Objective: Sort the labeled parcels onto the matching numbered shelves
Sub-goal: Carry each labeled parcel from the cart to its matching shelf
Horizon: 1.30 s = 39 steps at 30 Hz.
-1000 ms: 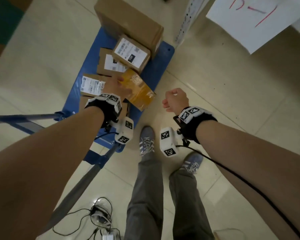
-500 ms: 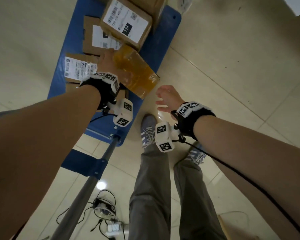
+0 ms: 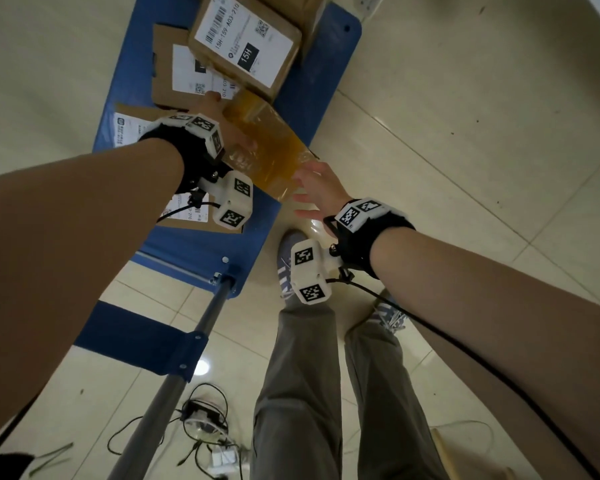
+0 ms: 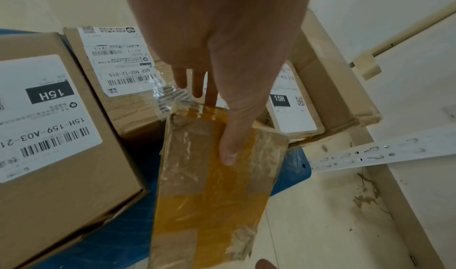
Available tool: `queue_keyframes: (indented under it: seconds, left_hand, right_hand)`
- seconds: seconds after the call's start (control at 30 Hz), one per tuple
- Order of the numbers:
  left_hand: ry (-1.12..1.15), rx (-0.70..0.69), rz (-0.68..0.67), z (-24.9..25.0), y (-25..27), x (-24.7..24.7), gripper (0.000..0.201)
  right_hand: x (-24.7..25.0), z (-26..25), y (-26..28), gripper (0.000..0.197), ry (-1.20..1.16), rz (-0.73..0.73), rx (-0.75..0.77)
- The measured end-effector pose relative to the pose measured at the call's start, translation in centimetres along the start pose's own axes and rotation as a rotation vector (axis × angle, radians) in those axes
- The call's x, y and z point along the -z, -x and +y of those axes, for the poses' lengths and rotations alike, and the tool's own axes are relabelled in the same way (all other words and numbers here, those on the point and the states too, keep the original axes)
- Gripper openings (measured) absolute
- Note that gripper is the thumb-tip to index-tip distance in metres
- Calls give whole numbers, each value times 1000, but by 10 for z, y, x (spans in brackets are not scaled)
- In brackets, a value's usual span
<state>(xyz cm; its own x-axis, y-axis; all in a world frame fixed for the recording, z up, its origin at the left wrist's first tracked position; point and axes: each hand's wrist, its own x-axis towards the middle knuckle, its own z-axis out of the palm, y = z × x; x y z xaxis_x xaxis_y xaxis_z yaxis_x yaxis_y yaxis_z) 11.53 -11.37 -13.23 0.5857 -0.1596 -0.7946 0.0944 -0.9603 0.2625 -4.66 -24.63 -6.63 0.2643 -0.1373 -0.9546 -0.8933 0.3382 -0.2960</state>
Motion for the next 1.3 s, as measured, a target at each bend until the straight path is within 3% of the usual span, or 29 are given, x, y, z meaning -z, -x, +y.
queue_keyframes:
  seconds: [0.07,0.17,0.33,0.5,0.63,0.77,0.87,0.93,1.03,1.1,1.17,1.27,1.3]
  left_hand:
    - [-76,49,-12,5,10,3,124]
    - [-173,40,30,16,26,1,118]
    - [-80,-39,91,32,61,-6,111]
    - [9,-360,156,60,116,-30,102]
    - [-166,-621,88,85,153,-61,98]
    - [-382,-848,132,109,190,-92,89]
    - [-386,-936,120,109,210,-111,85]
    - [-325,-952,87,107,224,-122,83]
    - [-160,-902,104,110,241,-135,69]
    - [21,-781,128,116,248,-142,59]
    - [241,-533,73,127,249,-150,59]
    - [502,-58,-226,148,252,-157,74]
    - [540,37,-347,156,256,-159,78]
  right_hand:
    - [1,1,1,17,-38,15,-20]
    - [4,4,3,39,-72,33,-47]
    - [23,5,18,29,-220,8,-81]
    - [53,9,50,49,-441,2,-88]
    - [88,14,79,64,-503,34,-109]
    - [130,29,109,44,-645,-50,-89]
    - [155,50,121,25,-629,-27,-62]
    - [169,69,125,27,-602,6,-72]
    - [186,95,127,41,-571,47,-51]
    - [197,109,131,45,-597,53,-41]
    - [207,123,136,54,-660,54,-36]
    - [221,142,145,62,-729,49,-10]
    - [226,146,150,71,-750,42,1]
